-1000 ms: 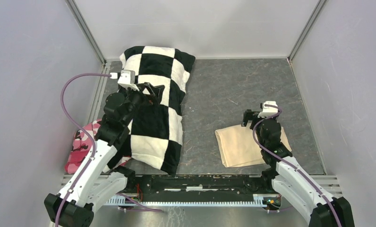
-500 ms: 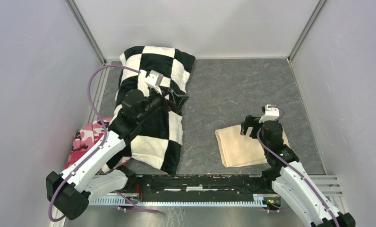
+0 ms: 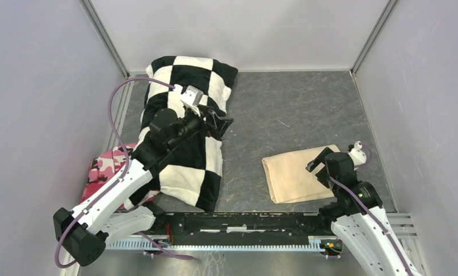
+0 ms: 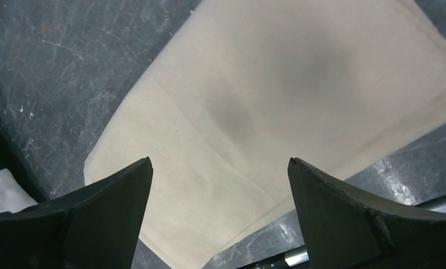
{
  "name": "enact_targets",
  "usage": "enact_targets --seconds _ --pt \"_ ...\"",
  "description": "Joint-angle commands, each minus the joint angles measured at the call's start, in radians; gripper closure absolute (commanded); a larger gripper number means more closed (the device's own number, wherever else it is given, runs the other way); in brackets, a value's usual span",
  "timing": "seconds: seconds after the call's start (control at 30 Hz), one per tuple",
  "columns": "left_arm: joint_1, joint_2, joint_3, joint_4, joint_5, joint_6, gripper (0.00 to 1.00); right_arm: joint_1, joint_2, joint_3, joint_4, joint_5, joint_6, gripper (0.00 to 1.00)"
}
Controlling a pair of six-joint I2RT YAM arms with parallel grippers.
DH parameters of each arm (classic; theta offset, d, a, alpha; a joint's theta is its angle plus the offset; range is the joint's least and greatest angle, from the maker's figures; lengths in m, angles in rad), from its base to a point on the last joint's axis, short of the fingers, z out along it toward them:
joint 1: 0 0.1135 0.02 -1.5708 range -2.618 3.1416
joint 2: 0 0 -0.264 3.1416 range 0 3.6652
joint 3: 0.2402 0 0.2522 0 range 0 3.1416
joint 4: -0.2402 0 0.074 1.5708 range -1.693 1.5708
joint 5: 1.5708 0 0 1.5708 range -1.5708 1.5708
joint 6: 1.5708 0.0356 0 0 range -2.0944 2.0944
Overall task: Open and lay out the surgical kit
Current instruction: Adjust the surgical kit at the center of the board.
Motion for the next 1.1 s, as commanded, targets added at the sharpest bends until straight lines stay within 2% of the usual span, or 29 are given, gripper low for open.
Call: enact_targets --seconds 0.0,0.17,0.27,0.37,0.5,0.6,0.7,0.73,0.87,0.93,1.0,1.07 --pt "-0.03 -0.017 0.058 -0.007 0.005 0.048 0.02 -0.005 0.032 -0.043 -0.061 0.003 0.239 0.02" --pt "-0.031 -0.005 0.064 -0.014 0.005 0.038 0.01 -0.01 0.086 -0.141 0.098 -0.064 0.304 0.02" --pt "-0.031 0.011 0.075 -0.028 -0.002 0.03 0.01 -0.015 0.119 -0.203 0.251 -0.12 0.284 0.02" --pt "-0.031 0.013 0.075 -0.03 -0.003 0.026 0.01 -0.035 0.175 -0.241 0.388 -0.112 0.246 0.02" --pt "-0.032 0.014 0.074 -0.038 -0.044 0.035 0.01 -0.095 0.32 -0.218 0.582 -0.05 0.09 0.02" --pt "-0.037 0.026 0.079 -0.039 -0.066 0.047 0.01 -0.169 0.504 -0.161 0.764 -0.099 -0.088 0.02" --pt "-0.038 0.026 0.08 -0.063 -0.074 0.049 0.01 -0.223 0.732 -0.005 0.905 -0.229 -0.414 0.02" --pt "-0.04 0.024 0.08 -0.064 -0.075 0.049 0.01 -0.223 0.822 0.091 0.888 -0.249 -0.535 0.02" --pt "-0.043 0.023 0.077 -0.061 -0.075 0.048 0.0 -0.208 1.088 0.502 0.575 -0.261 -0.85 0.02" --pt "-0.044 0.025 0.077 -0.06 -0.072 0.047 0.0 -0.179 1.111 0.586 0.488 -0.154 -0.925 0.02" --pt "-0.044 0.028 0.075 -0.059 -0.068 0.047 0.01 -0.147 1.091 0.628 0.421 -0.04 -0.931 0.02" --pt "-0.044 0.035 0.072 -0.054 -0.065 0.045 0.0 -0.144 1.019 0.6 0.423 -0.125 -0.909 0.02"
